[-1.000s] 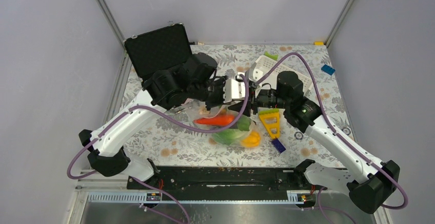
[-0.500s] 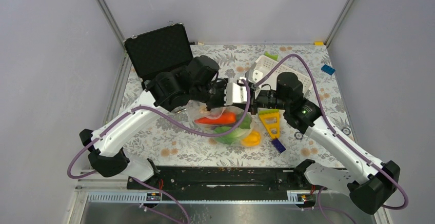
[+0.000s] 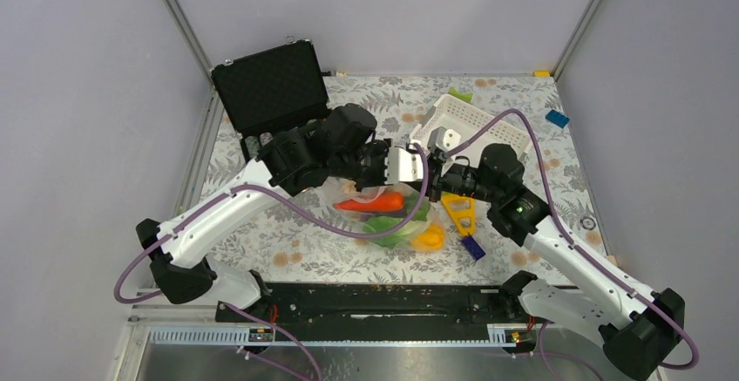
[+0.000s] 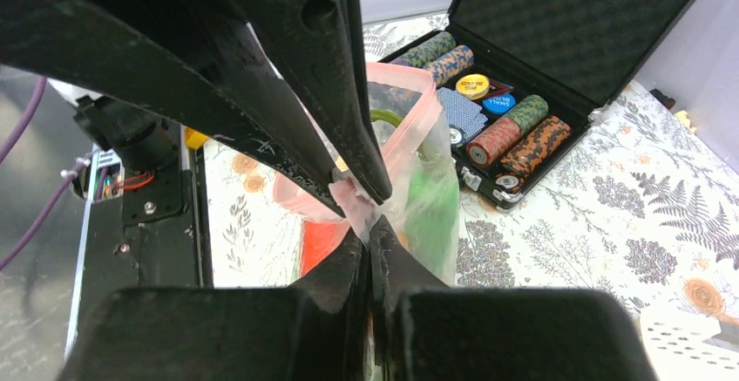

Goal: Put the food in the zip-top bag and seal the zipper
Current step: Zip the zipper food storage bag at the center of the board.

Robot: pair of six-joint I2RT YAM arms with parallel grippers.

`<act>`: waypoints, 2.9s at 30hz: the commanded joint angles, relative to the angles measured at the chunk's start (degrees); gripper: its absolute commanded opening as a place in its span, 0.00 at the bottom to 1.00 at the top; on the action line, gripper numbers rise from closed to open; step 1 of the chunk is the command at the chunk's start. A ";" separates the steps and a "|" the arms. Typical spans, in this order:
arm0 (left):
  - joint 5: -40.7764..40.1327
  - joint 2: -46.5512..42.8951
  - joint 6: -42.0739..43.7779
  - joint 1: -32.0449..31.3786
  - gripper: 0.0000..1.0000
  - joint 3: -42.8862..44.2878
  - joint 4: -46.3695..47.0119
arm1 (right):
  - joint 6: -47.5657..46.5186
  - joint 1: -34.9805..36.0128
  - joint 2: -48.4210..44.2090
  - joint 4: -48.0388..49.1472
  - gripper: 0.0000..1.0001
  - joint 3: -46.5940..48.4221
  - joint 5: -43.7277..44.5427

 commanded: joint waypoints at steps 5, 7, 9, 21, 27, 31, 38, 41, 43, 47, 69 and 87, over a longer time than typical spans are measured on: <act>-5.18 -1.82 -0.40 2.86 0.07 -3.97 -6.71 | 6.21 0.01 -5.05 16.73 0.00 -1.23 4.73; -4.49 -2.04 -0.46 3.44 0.06 -4.29 -6.74 | 6.50 -0.01 -5.14 16.81 0.00 -1.09 3.98; -4.03 -2.30 -0.48 3.94 0.03 -4.60 -6.73 | 7.20 -0.06 -5.69 17.66 0.00 -1.49 4.17; -8.17 -4.89 1.07 6.29 0.02 -8.40 -5.88 | 10.27 -2.45 -9.82 16.09 0.00 -3.68 13.15; -11.12 -6.20 2.05 6.78 0.02 -8.75 -6.96 | 9.60 -3.65 -10.89 14.36 0.00 -4.99 15.26; -12.62 -6.45 2.88 6.93 0.02 -8.42 -8.35 | 8.56 -4.05 -11.67 12.72 0.00 -5.60 18.08; -14.58 -6.69 3.59 6.86 0.02 -9.26 -9.43 | 8.05 -5.08 -13.42 10.15 0.00 -7.62 23.17; -14.60 -6.80 3.66 6.99 0.02 -9.48 -9.53 | 6.59 -5.15 -13.86 9.19 0.00 -7.85 24.70; -14.62 -6.82 3.74 7.11 0.02 -9.70 -9.66 | 6.23 -5.25 -14.03 8.41 0.00 -7.89 26.22; -14.79 -6.90 4.27 7.58 0.01 -10.19 -10.03 | 5.46 -5.42 -14.78 6.68 0.00 -8.10 30.67; -15.19 -8.60 7.48 11.07 0.01 -13.14 -12.54 | 3.39 -6.12 -19.73 -1.61 0.00 -8.59 46.44; -5.98 -9.91 -0.39 11.37 0.89 -4.17 -6.02 | 13.73 -6.12 -15.37 7.77 0.00 -8.54 15.90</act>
